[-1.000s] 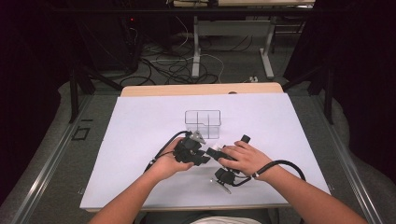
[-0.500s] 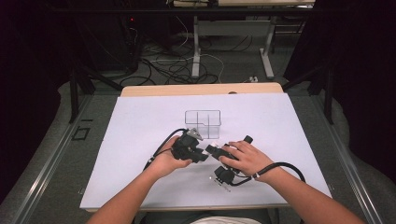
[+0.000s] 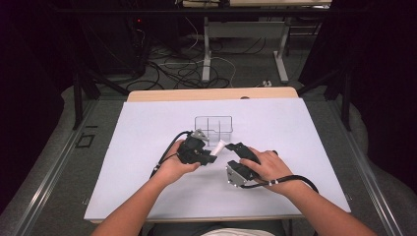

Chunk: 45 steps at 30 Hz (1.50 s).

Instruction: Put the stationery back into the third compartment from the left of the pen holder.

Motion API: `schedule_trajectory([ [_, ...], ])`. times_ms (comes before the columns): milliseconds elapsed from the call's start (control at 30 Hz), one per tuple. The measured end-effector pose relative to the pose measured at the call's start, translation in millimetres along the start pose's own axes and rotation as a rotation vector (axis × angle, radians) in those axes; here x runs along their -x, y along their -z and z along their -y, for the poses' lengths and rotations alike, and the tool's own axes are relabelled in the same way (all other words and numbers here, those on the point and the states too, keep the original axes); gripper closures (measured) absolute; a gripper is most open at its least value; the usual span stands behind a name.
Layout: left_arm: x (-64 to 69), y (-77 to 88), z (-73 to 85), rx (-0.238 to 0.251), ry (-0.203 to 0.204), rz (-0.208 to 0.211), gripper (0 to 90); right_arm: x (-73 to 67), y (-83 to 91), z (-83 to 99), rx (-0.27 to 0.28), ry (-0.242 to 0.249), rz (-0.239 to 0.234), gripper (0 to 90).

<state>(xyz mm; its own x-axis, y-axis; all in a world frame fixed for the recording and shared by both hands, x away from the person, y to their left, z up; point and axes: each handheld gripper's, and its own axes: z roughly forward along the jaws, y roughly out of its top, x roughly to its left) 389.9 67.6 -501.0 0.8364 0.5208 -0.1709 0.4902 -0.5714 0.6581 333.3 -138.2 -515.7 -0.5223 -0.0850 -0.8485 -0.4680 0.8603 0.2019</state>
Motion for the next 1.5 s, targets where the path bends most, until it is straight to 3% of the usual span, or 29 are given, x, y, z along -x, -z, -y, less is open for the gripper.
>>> schedule_trajectory([
  [67,-1.2,2.2,-0.7,0.012,0.009,-0.006,71.4,0.9,0.6,2.4,-0.012,-0.055,0.001,32.0],
  [100,-1.8,3.2,-1.2,0.013,0.014,-0.007,71.4,0.9,0.6,2.4,-0.012,-0.055,0.001,32.0],
  [133,-2.3,3.6,-1.3,0.023,0.013,-0.014,71.4,2.0,1.7,5.5,-0.018,-0.105,0.003,31.0],
  [167,-2.2,4.3,-1.7,0.030,0.025,-0.014,71.4,2.0,1.7,5.5,-0.018,-0.105,0.003,31.0],
  [233,-2.8,5.8,-2.6,0.049,0.030,-0.019,71.4,3.0,2.3,8.5,-0.020,-0.166,-0.004,30.7],
  [333,-3.8,8.7,-4.5,0.090,0.046,-0.031,71.4,2.3,3.5,14.3,-0.034,-0.328,-0.015,28.0],
  [367,-4.6,10.2,-5.4,0.096,0.045,-0.036,71.4,3.3,3.5,15.6,-0.038,-0.361,-0.025,27.5],
  [433,-5.6,12.3,-7.5,0.112,0.046,-0.043,71.4,3.9,3.9,17.8,-0.043,-0.385,-0.028,26.6],
  [467,-5.9,13.1,-8.7,0.119,0.052,-0.046,71.4,4.9,5.3,21.3,-0.060,-0.456,-0.030,25.2],
  [500,-6.3,14.2,-10.1,0.122,0.054,-0.047,71.4,4.9,5.3,21.3,-0.060,-0.456,-0.030,25.2],
  [533,-6.7,14.9,-11.5,0.131,0.058,-0.046,71.4,6.1,6.4,25.8,-0.050,-0.533,-0.038,24.6],
  [567,-7.2,15.9,-13.3,0.133,0.059,-0.050,71.4,6.1,6.4,25.8,-0.050,-0.533,-0.038,24.6],
  [833,-8.6,20.8,-24.3,0.220,0.078,-0.064,71.3,5.4,13.3,45.4,-0.022,-0.842,-0.048,20.1],
  [867,-8.8,21.1,-25.7,0.239,0.080,-0.064,71.4,5.7,15.2,52.0,-0.019,-0.930,-0.063,19.3],
  [900,-9.2,21.5,-27.5,0.256,0.081,-0.068,71.4,5.7,15.2,52.0,-0.019,-0.930,-0.063,19.3],
  [933,-9.8,21.6,-29.2,0.273,0.083,-0.072,71.3,6.7,17.6,60.2,-0.016,-1.017,-0.076,16.0],
  [967,-10.3,21.9,-30.8,0.288,0.087,-0.080,71.3,6.7,17.6,60.2,-0.016,-1.017,-0.076,16.0],
  [1033,-11.6,21.7,-33.9,0.316,0.101,-0.084,71.3,6.9,20.0,69.6,-0.049,-1.067,-0.115,15.0],
  [1133,-12.7,20.9,-38.2,0.347,0.115,-0.101,71.3,6.3,22.4,84.4,-0.070,-1.209,-0.123,14.4],
  [1200,-13.2,20.0,-40.8,0.372,0.121,-0.113,71.3,3.8,23.5,94.4,-0.052,-1.302,-0.096,12.1],
  [1333,-12.5,17.2,-44.7,0.422,0.121,-0.151,71.3,-2.1,26.0,111.4,-0.044,-1.408,-0.074,0.0],
  [1500,-12.7,10.6,-48.3,0.457,0.132,-0.176,71.3,-6.2,28.4,122.6,-0.051,-1.441,-0.045,0.0],
])
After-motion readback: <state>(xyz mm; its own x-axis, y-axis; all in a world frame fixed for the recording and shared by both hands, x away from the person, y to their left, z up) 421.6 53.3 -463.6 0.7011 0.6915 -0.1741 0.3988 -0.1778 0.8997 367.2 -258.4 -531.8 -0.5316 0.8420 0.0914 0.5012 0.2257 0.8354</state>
